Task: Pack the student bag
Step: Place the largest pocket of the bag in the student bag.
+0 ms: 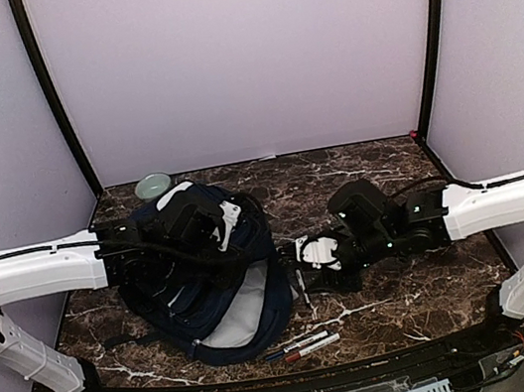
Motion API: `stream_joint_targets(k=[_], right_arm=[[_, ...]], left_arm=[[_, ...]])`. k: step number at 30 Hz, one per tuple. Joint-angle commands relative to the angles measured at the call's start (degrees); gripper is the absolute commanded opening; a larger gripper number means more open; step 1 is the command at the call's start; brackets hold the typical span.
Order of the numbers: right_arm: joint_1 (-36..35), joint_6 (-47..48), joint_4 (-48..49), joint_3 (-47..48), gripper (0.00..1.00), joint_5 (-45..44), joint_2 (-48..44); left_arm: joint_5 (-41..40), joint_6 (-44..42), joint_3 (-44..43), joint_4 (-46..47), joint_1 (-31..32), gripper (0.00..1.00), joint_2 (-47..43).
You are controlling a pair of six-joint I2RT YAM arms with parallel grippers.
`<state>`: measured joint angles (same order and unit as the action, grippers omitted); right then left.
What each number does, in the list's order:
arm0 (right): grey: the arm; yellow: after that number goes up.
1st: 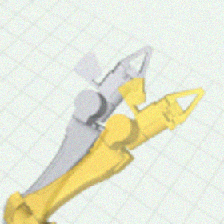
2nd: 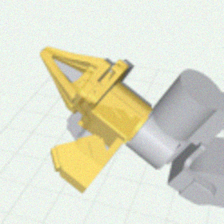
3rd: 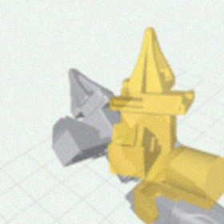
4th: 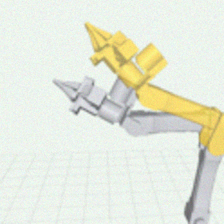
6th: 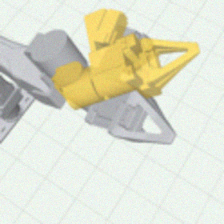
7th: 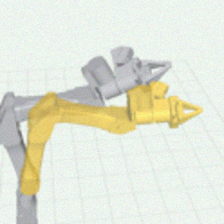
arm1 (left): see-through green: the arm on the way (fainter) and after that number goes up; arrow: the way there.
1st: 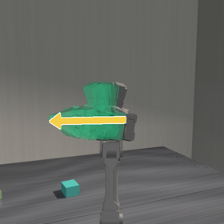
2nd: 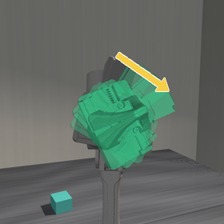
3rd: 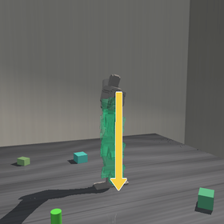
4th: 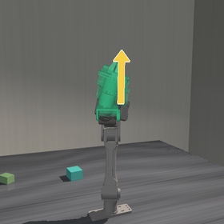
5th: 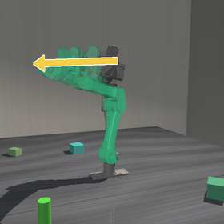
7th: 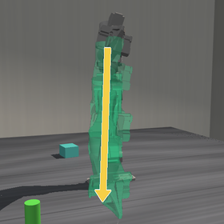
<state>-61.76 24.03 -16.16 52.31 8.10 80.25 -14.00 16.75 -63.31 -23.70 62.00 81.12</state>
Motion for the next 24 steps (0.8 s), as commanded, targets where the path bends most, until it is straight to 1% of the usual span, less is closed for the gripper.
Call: stream_joint_targets(k=[1, 4, 5, 6, 10, 11, 13, 17, 24], right_arm=[[6.84, -6.05, 3.0, -0.7, 0.44, 5.0, -3.23], [9.33, -6.28, 3.81, -1.14, 0.44, 5.79, -2.6], [9.8, -6.32, 3.84, -0.97, 0.44, 5.77, -2.17], [10.29, -6.47, 3.86, -0.84, 0.44, 6.18, -1.68], [10.69, -6.72, 3.72, -0.15, 0.44, 7.58, -0.1], [10.69, -6.67, 3.57, -0.04, 0.44, 8.0, 0.25], [10.69, -6.39, 3.17, 0.19, 0.44, 9.17, 0.66], [10.69, -5.49, 2.49, 0.71, 0.44, 11.23, 1.37], [10.69, -5.17, -0.03, 4.26, 0.44, 14.59, 4.76]], left_arm=[[3.33, -4.81, -3.81, 8.39, -3.45, 0.01, 3.5], [5.03, -6.07, -4.65, 9.23, -4.95, 0.01, 6.4], [5.48, -6.44, -5.05, 9.15, -5.03, 0.03, 7.09], [6.23, -6.65, -5.33, 9.12, -5.04, 0.07, 7.49], [9.2, -5.84, -5.47, 8.1, -4.98, 0.39, 6.46], [9.73, -5.07, -5.17, 7.57, -4.84, 0.44, 5.44], [9.67, -3.16, -4.22, 6.19, -4.45, 0.49, 2.61], [9.11, 2.88, -0.25, 2.1, -4.08, 0.51, -5.37], [11.07, 12.01, 7.63, -9.61, -3.99, 0.49, -15.27]])
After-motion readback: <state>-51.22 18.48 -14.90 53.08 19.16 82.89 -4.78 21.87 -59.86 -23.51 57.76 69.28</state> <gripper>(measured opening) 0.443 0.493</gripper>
